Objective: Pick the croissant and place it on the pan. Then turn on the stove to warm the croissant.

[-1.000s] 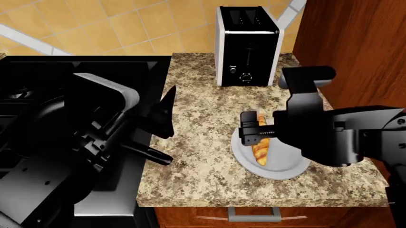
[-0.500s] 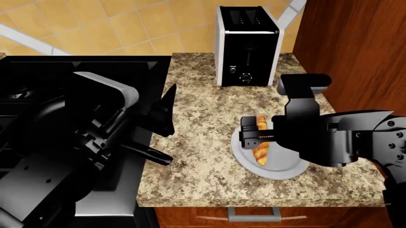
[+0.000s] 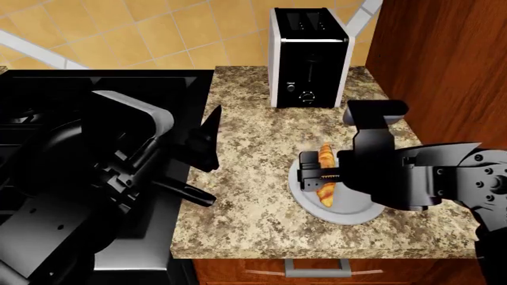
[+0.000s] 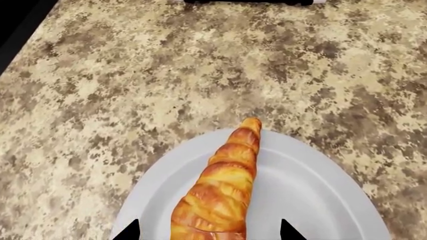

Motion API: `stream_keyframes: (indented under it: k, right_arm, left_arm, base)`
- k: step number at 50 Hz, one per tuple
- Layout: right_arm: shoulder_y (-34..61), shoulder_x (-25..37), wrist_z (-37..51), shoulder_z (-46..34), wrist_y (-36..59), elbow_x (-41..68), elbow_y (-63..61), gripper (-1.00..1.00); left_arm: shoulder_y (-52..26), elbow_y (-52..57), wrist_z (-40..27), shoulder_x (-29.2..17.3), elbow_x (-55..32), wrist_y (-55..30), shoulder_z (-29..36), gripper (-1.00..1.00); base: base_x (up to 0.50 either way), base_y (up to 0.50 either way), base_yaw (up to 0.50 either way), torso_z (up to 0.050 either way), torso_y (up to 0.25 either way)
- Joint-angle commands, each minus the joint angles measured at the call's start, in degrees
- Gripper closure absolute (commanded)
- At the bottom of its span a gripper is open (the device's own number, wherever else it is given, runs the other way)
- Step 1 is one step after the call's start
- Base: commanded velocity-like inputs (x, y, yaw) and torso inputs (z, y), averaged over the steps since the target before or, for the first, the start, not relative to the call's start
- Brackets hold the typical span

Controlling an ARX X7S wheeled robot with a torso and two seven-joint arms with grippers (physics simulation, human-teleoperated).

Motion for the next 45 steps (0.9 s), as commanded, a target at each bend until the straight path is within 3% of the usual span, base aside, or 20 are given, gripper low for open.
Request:
stream_keyframes:
  k: [1,28,29,45]
  right_arm:
    - [-0.3,0.0,-1.0,-0.5,-0.1,-0.5,0.4,-1.00]
    - [-1.4,0.6,-1.2,-0.6,-1.1,0.2,0.1,-1.00]
    - [-1.4,0.7,-1.2,-0.6,-1.1,0.2,0.0,1.00]
    - [-1.0,1.3,-1.1,-0.6,-1.6,-0.3,-1.3,1.00]
  left_arm:
    - [0.0,-0.5,-0.2,-0.1,-0.2,0.0,0.1,-1.00]
    - [-0.4,-0.7,-0.8,-0.2,-0.9,0.1,0.3,-1.00]
    - [-0.4,-0.6,-0.8,-0.3,-1.0,0.1,0.3,-1.00]
    - [-0.3,-0.7,-0.9,-0.5,-0.9,0.4,0.9,-1.00]
  base:
    - [0.00,0.00,0.00,0.000,0.000]
    - [0.00,0.00,0.00,0.000,0.000]
    - [0.00,0.00,0.00,0.000,0.000]
    - [0.00,0.00,0.00,0.000,0.000]
